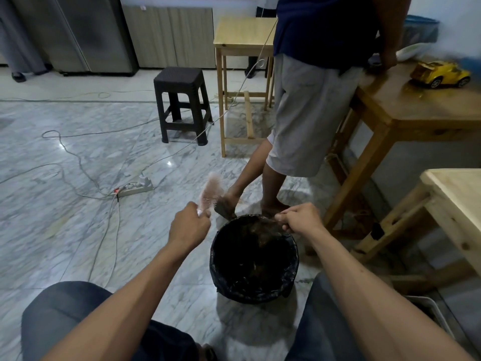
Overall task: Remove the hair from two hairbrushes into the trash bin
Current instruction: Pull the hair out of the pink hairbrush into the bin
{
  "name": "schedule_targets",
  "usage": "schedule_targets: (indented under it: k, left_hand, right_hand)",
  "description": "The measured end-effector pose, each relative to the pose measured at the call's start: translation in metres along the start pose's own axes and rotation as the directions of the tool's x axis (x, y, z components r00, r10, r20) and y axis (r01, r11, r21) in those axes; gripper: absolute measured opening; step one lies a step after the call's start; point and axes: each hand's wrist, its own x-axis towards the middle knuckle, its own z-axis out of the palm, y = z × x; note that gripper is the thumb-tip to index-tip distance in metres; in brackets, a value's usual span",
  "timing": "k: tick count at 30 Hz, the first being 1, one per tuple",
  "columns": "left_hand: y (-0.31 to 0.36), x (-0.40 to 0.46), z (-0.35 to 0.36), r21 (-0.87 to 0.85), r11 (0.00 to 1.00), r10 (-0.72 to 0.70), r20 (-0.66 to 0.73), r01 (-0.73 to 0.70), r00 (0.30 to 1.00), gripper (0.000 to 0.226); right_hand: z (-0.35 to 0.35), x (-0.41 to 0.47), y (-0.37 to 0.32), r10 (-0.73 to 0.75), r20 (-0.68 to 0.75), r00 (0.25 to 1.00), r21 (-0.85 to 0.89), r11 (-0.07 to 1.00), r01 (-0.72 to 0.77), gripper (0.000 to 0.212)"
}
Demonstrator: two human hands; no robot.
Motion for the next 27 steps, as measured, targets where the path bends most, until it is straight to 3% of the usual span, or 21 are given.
schedule_targets:
  k: [6,8,11,13,15,17,20,23,27]
  left_hand:
    - [-0.008,-0.006,-0.003,-0.024,0.999,0.036,0.016,-0.036,0.999,0.026]
    - [-0.001,-0.010,-0.001,-0.021,0.997,0.078,0.035,-0.077,0.996,0.024]
    - [0.009,-0.014,0.003,-0.013,0.989,0.147,0.081,-0.146,0.986,0.014]
    - [0.017,-0.017,0.005,-0.012,0.983,0.185,0.111,-0.185,0.976,0.011]
    - [0.023,-0.020,0.008,-0.020,0.976,0.216,0.131,-0.215,0.967,0.014]
    - [0.028,-0.021,0.013,-0.035,0.971,0.237,0.148,-0.235,0.960,0.017]
    - [0.032,-0.022,0.016,-0.049,0.969,0.247,0.177,-0.242,0.953,0.017]
    - [0.029,-0.020,0.012,-0.099,0.981,0.183,0.152,-0.169,0.971,0.013]
    - [0.010,-0.009,0.004,-0.226,0.973,-0.026,0.073,0.042,0.997,0.013]
  right_hand:
    - [0.003,0.010,0.012,0.059,-0.056,0.997,-0.031,0.998,-0.061,0.015]
    - [0.006,0.005,0.007,0.072,-0.008,0.997,-0.097,0.993,-0.072,0.003]
    - [0.007,0.002,-0.006,0.113,0.281,0.953,-0.321,0.947,-0.018,0.080]
    - [0.010,-0.004,-0.019,0.080,0.427,0.901,-0.209,0.978,0.012,0.104]
    - [0.015,-0.010,-0.031,-0.031,0.458,0.888,0.072,0.997,-0.003,0.089]
    - [0.017,-0.017,-0.041,-0.108,0.445,0.889,0.218,0.976,0.009,0.055]
    - [0.023,-0.019,-0.042,-0.184,0.407,0.895,0.210,0.972,0.105,0.025]
    - [0.023,-0.018,-0.036,-0.194,0.327,0.925,0.206,0.970,0.130,0.022]
    - [0.012,-0.014,-0.026,-0.188,0.280,0.941,0.183,0.973,0.140,0.019]
